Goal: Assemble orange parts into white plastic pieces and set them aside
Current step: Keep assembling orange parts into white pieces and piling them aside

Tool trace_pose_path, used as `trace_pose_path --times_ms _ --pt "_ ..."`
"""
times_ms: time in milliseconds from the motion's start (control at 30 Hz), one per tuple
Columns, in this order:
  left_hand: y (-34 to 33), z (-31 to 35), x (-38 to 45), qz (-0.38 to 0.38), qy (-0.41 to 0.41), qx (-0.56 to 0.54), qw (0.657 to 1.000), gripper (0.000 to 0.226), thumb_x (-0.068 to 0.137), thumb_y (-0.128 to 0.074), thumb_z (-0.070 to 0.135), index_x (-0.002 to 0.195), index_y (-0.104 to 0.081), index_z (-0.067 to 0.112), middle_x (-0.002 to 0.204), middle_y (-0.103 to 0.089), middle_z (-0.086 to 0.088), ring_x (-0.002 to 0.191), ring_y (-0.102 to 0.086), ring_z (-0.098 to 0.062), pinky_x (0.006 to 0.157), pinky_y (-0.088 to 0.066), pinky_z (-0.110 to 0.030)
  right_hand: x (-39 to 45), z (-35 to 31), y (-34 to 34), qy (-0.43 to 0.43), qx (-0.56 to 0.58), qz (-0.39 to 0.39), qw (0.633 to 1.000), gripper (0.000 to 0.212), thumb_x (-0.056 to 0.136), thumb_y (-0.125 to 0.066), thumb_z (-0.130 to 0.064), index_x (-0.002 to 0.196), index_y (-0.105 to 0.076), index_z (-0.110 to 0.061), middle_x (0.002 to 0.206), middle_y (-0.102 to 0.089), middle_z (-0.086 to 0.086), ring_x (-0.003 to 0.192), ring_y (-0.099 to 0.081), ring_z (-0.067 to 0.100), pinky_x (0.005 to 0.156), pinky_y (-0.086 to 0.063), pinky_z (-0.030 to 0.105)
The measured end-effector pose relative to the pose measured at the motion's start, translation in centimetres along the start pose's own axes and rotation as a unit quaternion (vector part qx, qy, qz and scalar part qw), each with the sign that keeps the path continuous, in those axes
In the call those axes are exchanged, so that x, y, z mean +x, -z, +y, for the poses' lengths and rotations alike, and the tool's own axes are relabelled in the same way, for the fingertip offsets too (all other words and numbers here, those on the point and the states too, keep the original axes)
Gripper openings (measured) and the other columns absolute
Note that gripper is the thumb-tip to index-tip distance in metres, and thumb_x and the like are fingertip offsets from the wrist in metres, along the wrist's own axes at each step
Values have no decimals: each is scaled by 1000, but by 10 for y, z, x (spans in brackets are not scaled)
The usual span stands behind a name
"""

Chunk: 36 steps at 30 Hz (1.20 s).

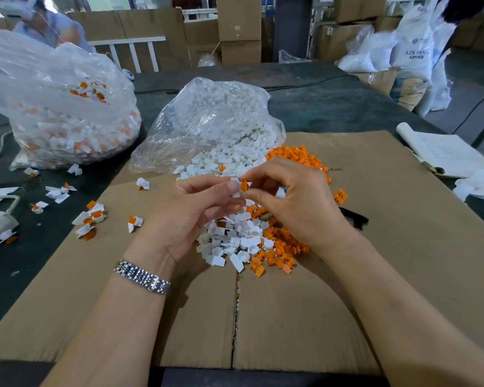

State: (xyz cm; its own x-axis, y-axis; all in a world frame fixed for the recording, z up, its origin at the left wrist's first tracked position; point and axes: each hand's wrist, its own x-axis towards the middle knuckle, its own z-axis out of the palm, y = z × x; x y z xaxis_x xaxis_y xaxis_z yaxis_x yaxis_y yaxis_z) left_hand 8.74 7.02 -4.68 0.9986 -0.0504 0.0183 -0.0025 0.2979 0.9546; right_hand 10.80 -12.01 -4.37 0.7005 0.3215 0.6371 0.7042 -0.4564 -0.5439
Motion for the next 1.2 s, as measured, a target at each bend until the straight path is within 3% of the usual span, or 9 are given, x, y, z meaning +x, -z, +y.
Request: trace_pose_path --times_ms 367,467,533,633,700,833,967,1067,1200 --pt "1 -2 2 37 43 24 998 10 64 -83 4 72 -79 3 85 -76 -23 77 -77 -31 71 -62 -25 -1 -6 -1 -9 -32 -55 998 22 85 -78 -19 106 -75 -12 92 -67 -3 81 -62 6 79 -53 25" --pt "1 -2 2 58 46 11 997 8 63 -83 4 70 -79 3 89 -77 -23 77 -78 -29 68 -61 -23 1 1 5 -64 -59 -82 993 31 86 -77 -32 114 -69 -21 101 -64 -7 87 -61 4 82 -52 24" --pt "2 -1 3 75 45 -5 996 5 65 -82 4 69 -80 6 89 -78 -20 76 -78 -27 64 -60 -21 1 11 14 -144 -175 -90 970 42 85 -72 -50 117 -62 -25 110 -59 -6 97 -59 10 84 -51 31" --pt "4 0 4 91 44 -15 995 7 66 -83 6 71 -81 9 84 -78 -16 70 -76 -23 59 -59 -20 -3 24 27 -285 -319 -150 891 62 77 -65 -72 110 -56 -21 109 -57 -1 102 -56 22 88 -46 44" --pt "5 0 3 93 44 -15 995 7 67 -84 7 71 -81 11 85 -78 -15 67 -76 -21 58 -59 -20 -4 26 30 -324 -314 -197 870 58 76 -67 -72 98 -54 -20 95 -56 -2 90 -54 21 85 -45 45" --pt "5 1 3 106 41 -28 993 9 65 -86 8 71 -81 13 85 -78 -15 68 -76 -21 56 -59 -20 0 22 28 -300 -323 -211 873 40 85 -64 -55 76 -50 -19 75 -52 0 68 -46 16 73 -38 40" --pt "5 1 3 118 31 -51 991 16 67 -84 9 82 -77 9 82 -78 -11 69 -76 -19 57 -59 -21 8 16 37 -311 -244 -185 900 36 96 -50 -44 78 -60 -15 68 -57 4 59 -52 20 58 -40 34" --pt "4 2 2 104 20 -52 993 20 75 -82 9 92 -72 5 82 -77 -10 71 -76 -18 59 -58 -20 19 -1 50 -330 -118 -171 921 31 98 -53 -32 77 -61 -11 63 -61 8 55 -59 23 53 -46 33" --pt "2 4 0 94 6 -66 993 22 75 -80 10 94 -69 5 82 -77 -8 70 -75 -17 59 -58 -19 23 -25 46 -336 -11 -304 892 25 101 -54 -29 91 -66 -10 79 -75 5 72 -74 18 67 -63 31"
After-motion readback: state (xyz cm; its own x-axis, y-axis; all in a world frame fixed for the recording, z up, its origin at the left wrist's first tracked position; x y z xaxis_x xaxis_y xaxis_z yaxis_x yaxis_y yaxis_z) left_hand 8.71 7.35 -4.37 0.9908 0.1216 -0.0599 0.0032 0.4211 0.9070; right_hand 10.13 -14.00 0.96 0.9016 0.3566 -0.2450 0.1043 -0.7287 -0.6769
